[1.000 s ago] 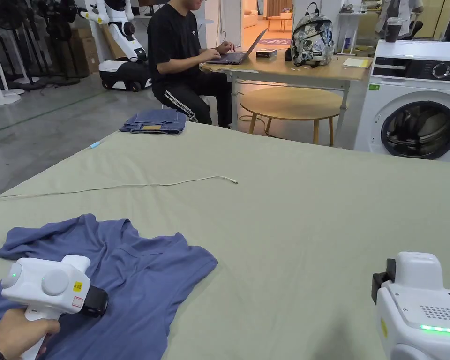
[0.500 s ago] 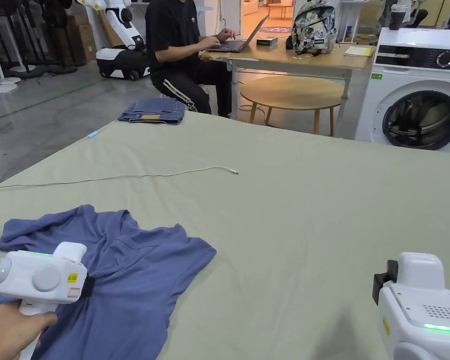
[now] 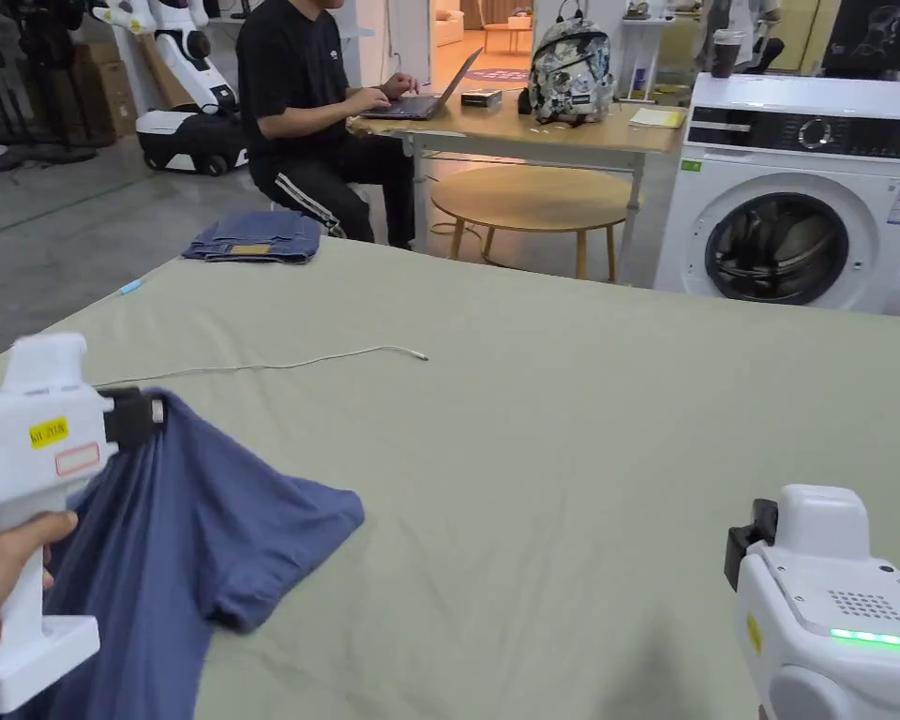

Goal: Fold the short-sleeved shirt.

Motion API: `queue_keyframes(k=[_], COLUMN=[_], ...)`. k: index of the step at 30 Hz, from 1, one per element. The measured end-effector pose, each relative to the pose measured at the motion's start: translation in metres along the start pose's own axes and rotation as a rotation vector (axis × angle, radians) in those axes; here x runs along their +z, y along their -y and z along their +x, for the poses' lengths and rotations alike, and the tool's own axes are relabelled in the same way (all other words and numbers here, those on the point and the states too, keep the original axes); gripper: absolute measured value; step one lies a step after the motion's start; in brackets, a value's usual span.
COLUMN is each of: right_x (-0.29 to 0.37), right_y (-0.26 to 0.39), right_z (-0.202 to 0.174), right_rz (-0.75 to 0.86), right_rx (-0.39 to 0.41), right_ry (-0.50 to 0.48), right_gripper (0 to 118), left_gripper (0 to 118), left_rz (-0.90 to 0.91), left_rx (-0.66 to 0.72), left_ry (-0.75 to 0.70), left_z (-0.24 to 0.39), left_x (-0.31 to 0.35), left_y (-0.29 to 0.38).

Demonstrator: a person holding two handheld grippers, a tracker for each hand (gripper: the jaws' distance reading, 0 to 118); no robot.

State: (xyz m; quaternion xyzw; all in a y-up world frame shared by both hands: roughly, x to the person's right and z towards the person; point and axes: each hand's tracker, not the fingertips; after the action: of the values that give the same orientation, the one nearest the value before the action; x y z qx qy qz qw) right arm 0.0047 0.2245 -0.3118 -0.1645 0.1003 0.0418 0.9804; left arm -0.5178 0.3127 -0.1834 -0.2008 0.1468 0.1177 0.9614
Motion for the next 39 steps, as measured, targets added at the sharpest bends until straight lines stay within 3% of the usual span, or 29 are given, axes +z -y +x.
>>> queue_keyframes(k=[3, 14, 21, 26, 36, 37, 39], right_x=[0.007, 0.046, 0.067, 0.075, 0.084, 0.084, 0.084], right_y=[-0.008, -0.028, -0.024, -0.013, 0.011, 0.013, 0.015], right_z=[0.01, 0.06, 0.109, 0.143, 0.173, 0.173, 0.171], right_rz=[0.023, 0.092, 0.098, 0.086, 0.021, 0.016, 0.005], right_rx=[-0.012, -0.047, -0.072, -0.085, -0.099, -0.102, -0.102], right_ry=[0.014, 0.103, 0.196, 0.256, 0.313, 0.312, 0.307], right_gripper=[0, 0, 0, 0, 0, 0, 0], left_gripper=[0, 0, 0, 0, 0, 5, 43], left_rz=[0.058, 0.129, 0.031, -0.059, -0.287, -0.288, -0.283], left_rx=[-0.116, -0.221, -0.253, -0.279, -0.311, -0.313, -0.326], left_ry=[0.056, 0.411, 0.665, 0.767, 0.793, 0.783, 0.775], left_z=[0.049, 0.238, 0.373, 0.438, 0.467, 0.466, 0.461], left_x=[0.011, -0.009, -0.029, -0.044, -0.059, -0.057, -0.05], left_y=[-0.032, -0.065, -0.015, 0.038, 0.136, 0.14, 0.143])
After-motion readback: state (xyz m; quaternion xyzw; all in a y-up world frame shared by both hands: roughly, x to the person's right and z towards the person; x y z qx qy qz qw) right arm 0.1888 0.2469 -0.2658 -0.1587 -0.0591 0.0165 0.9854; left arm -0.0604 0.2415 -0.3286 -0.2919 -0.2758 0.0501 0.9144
